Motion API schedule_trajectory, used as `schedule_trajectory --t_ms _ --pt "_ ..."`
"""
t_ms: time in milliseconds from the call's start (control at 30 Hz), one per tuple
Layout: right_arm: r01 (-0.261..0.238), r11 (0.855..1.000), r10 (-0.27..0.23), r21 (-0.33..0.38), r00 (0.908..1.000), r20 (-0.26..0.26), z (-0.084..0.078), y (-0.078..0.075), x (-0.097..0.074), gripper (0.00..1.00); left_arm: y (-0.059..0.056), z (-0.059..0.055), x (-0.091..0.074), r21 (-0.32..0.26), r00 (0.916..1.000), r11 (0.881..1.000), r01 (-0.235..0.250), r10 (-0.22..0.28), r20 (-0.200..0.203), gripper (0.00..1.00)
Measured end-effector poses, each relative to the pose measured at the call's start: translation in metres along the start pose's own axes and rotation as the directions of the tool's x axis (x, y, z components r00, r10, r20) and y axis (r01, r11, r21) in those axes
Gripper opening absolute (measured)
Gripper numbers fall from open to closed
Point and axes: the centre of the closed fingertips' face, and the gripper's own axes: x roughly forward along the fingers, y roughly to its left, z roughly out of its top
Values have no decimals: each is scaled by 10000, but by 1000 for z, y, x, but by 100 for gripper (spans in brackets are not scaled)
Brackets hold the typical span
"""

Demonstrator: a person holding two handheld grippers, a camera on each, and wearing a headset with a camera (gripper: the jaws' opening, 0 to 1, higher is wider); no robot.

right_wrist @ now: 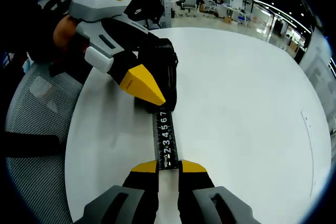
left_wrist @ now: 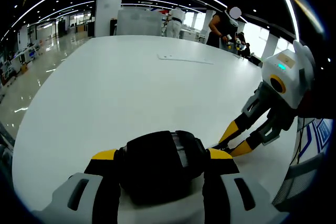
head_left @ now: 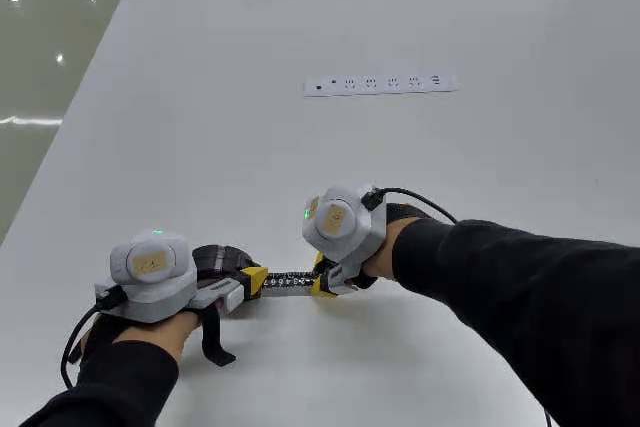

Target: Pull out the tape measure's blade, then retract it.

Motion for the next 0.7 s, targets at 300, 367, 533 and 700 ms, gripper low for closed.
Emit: schedule_trajectory --t_ms 300,367,533,700 --pt "11 10000 -11 5 10000 24 1 1 1 9 0 0 0 -13 10000 10000 6 -6 23 58" --pt "-2 10000 2 3 10000 35 2 1 1 9 -1 0 -1 -27 10000 10000 31 -31 23 58" --pt "-5 10000 4 86 10000 80 4 1 3 9 -1 0 -1 -32 10000 10000 26 -26 29 58" --pt "-7 10000 6 76 9999 120 6 1 4 9 -1 0 -2 -50 10000 10000 24 -24 25 58"
